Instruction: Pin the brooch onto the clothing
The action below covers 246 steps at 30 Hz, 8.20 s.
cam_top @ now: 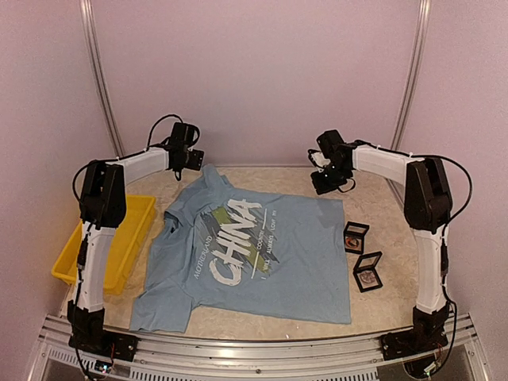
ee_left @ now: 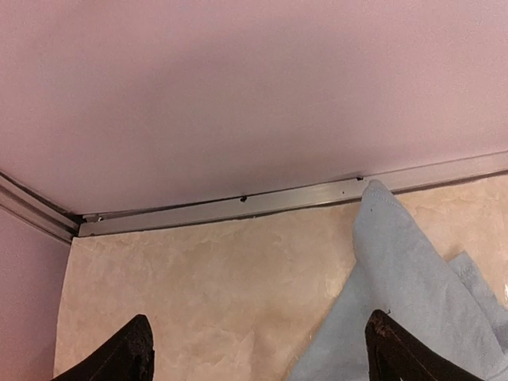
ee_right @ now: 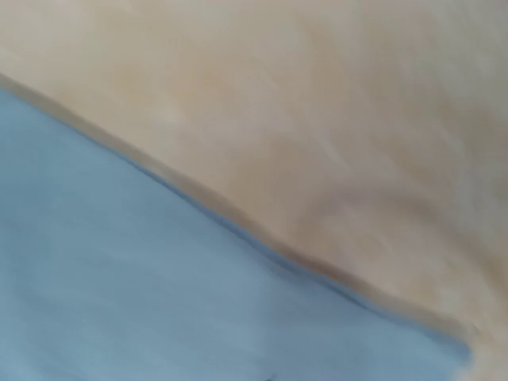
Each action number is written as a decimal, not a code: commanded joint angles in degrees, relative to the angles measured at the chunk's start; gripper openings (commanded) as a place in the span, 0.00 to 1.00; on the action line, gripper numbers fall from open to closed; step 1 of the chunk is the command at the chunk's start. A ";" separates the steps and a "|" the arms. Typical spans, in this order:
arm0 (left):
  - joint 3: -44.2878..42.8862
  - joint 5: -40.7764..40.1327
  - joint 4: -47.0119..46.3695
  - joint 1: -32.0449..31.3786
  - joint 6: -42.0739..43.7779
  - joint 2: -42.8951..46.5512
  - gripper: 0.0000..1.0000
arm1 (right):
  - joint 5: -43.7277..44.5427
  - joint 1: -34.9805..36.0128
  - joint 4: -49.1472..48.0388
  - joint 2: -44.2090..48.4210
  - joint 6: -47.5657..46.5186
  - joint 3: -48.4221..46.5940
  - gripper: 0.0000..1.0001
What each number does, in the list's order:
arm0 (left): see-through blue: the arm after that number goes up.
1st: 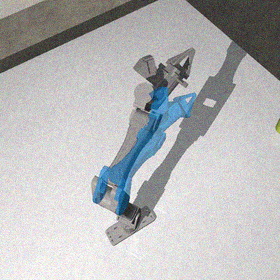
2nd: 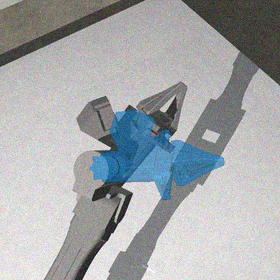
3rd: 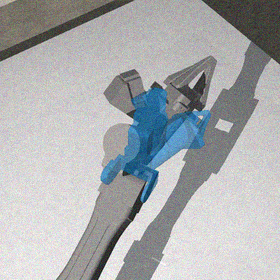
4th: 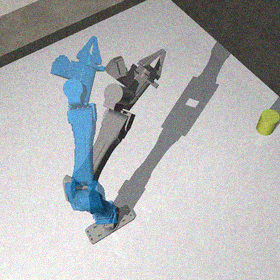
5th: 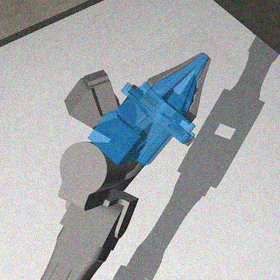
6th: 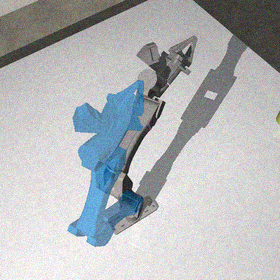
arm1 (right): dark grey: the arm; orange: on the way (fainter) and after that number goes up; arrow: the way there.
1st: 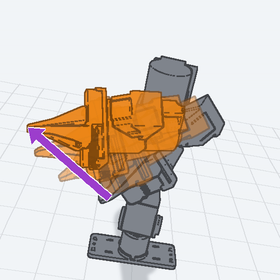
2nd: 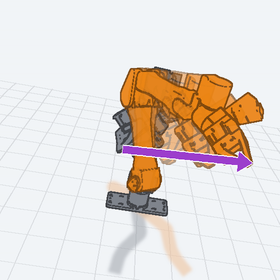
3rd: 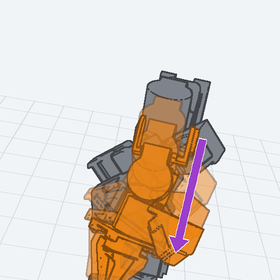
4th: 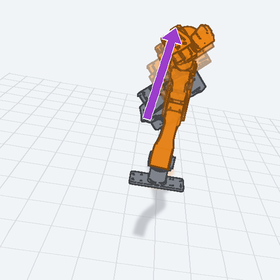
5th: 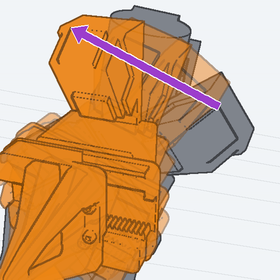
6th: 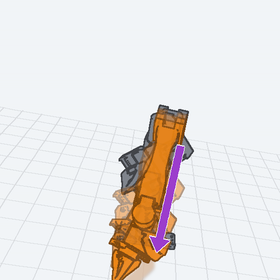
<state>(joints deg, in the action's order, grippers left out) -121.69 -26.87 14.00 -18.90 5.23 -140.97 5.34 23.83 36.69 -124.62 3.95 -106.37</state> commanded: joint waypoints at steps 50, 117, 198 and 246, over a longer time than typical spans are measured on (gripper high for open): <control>37.43 12.56 9.45 -1.34 -17.63 32.44 0.40 | -11.17 -0.23 -0.71 0.94 -4.22 -0.67 0.00; 72.01 21.15 31.06 -54.95 -47.03 50.32 0.62 | -11.66 30.29 -14.63 22.18 17.67 48.83 0.00; 74.00 -4.44 4.53 -29.39 -36.34 71.62 0.74 | 13.69 10.42 15.44 34.36 11.63 31.12 0.44; 70.11 -0.29 0.36 -26.20 -27.88 59.51 0.86 | 19.57 0.61 -2.19 19.12 12.12 41.73 0.25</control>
<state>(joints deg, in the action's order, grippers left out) -50.92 -27.20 13.39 -45.67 -23.64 -80.68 23.66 26.09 36.12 -105.10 17.02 -64.66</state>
